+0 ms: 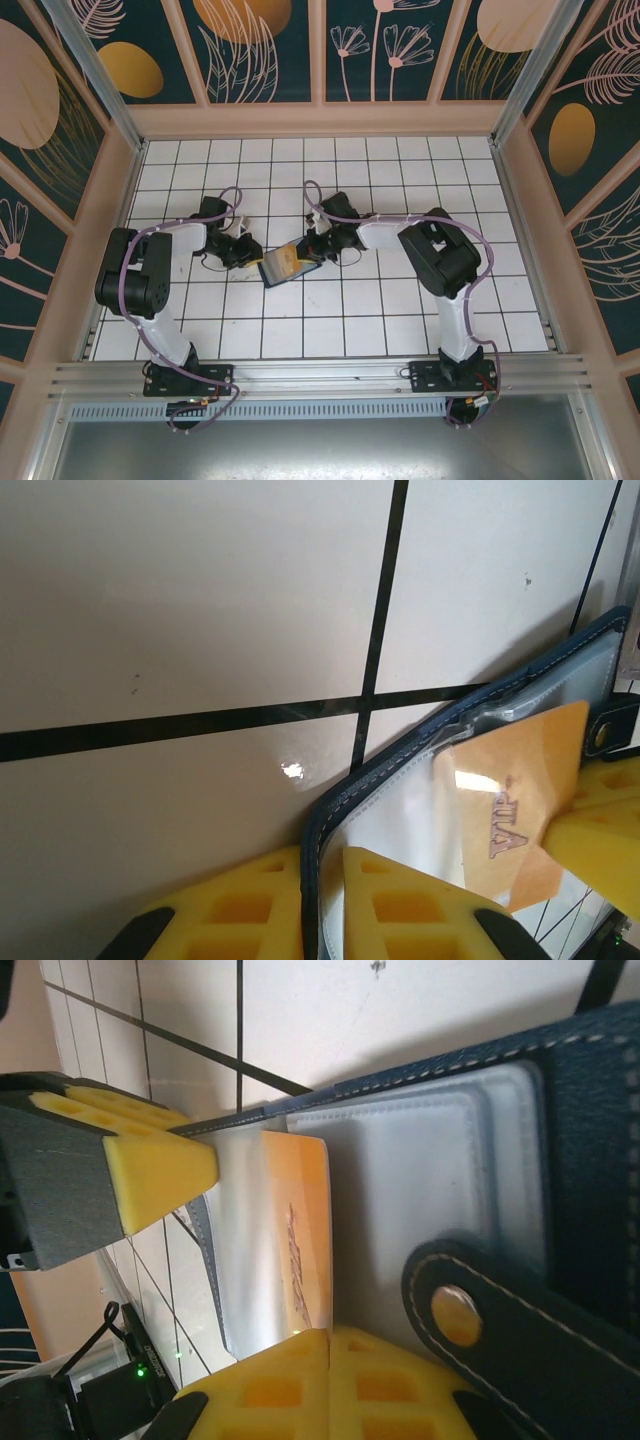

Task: Put the credit cards into the card holder
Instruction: Insert the credit card into the card slot.

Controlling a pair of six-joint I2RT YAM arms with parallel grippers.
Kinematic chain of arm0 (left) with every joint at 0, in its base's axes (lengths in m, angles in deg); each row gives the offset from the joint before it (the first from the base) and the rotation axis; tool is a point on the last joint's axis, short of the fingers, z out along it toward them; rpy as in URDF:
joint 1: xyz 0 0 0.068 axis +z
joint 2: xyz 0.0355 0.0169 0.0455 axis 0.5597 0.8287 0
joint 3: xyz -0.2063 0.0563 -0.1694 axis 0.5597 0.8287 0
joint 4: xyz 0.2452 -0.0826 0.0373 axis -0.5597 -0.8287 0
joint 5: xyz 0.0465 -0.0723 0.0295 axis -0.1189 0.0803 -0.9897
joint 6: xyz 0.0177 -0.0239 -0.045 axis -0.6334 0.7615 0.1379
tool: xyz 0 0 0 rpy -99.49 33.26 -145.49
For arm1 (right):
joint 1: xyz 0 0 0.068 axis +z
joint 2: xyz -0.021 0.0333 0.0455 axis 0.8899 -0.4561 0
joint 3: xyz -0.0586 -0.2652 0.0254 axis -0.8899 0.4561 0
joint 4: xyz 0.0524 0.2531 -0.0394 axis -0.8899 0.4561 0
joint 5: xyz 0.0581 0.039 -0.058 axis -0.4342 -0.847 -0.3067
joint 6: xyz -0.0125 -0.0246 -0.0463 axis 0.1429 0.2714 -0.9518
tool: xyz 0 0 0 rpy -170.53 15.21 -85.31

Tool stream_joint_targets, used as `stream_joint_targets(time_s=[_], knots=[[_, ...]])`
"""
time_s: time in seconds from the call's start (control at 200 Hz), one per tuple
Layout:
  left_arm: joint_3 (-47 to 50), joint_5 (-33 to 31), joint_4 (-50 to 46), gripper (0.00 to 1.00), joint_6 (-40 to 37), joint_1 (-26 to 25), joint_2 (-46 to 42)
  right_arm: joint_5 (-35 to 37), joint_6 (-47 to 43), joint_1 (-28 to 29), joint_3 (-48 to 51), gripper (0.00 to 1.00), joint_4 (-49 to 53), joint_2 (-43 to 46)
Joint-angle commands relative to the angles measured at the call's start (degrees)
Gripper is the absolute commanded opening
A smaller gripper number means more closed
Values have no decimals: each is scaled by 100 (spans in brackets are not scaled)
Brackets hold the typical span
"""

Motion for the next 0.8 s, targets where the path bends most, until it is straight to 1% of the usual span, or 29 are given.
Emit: stream_joint_targets(time_s=[0.0,0.34,0.53,0.671,0.751,0.791], knots=[[128,-265,-333,16,13,-3,-8,-35,-78,149,-164,0,140,-248],[120,-259,-342,16,10,-3,9,10,-351,333,-345,1,479,-251],[136,-231,-325,18,18,-3,-31,2,-442,351,-382,1,631,-323],[204,0,-162,19,177,-1,-61,-7,-325,450,-500,3,554,-458],[244,152,-38,22,310,1,-123,-19,-250,506,-601,5,535,-539],[249,184,-5,27,371,-2,-164,20,-229,518,-626,6,542,-528]])
